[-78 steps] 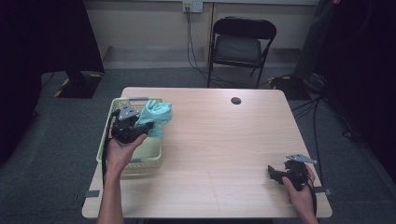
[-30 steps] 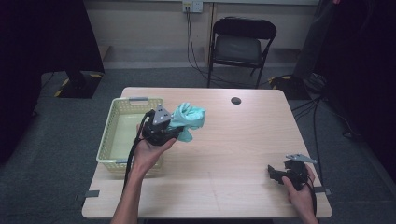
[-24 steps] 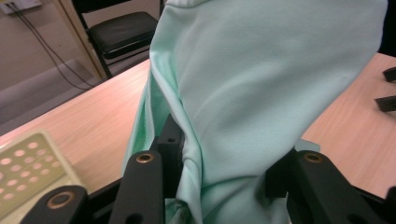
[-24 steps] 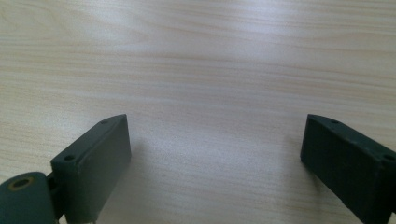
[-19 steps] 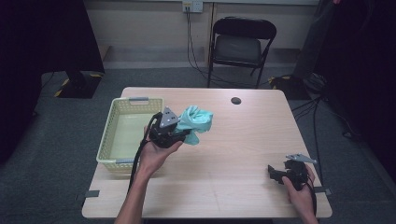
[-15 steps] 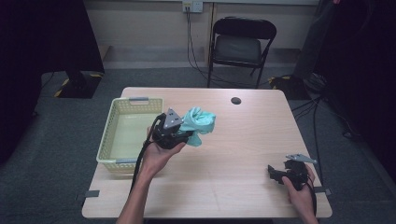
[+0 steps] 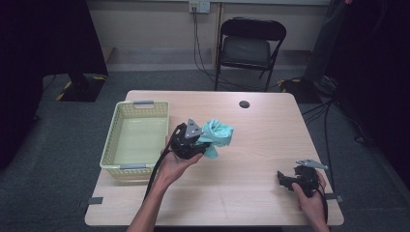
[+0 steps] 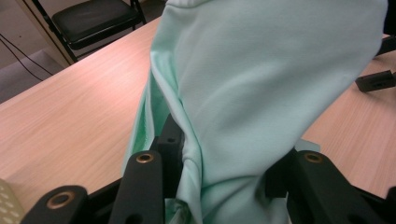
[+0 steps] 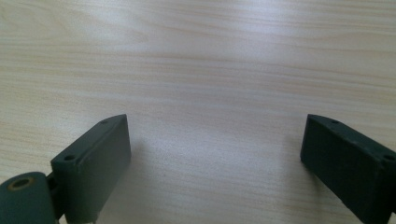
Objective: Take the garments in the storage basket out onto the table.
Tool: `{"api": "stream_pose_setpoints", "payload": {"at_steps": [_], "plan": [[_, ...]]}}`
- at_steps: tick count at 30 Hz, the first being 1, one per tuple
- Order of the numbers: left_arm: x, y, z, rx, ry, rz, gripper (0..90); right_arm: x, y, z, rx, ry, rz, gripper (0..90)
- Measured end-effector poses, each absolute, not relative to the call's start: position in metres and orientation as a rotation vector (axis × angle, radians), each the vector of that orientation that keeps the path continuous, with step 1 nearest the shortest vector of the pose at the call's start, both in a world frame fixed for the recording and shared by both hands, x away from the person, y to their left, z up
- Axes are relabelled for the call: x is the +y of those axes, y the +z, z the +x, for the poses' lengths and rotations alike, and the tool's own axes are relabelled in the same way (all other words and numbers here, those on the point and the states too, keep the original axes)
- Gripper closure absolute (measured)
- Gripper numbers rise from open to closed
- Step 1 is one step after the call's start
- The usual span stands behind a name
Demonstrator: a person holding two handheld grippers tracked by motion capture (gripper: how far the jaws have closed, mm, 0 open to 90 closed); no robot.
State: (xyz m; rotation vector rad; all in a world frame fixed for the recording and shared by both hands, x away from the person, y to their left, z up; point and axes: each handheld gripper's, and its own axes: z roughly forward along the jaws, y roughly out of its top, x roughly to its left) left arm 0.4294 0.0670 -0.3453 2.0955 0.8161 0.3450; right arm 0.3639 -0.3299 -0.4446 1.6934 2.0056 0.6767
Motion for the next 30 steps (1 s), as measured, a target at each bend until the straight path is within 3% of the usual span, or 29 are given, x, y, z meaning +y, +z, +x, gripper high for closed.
{"api": "stream_pose_setpoints", "payload": {"at_steps": [30], "plan": [[0.028, -0.379, 0.424, 0.771, 0.259, 2.199, 60.8, -0.330, -0.445, 0.364, 2.006, 0.677, 1.692, 7.4]]}}
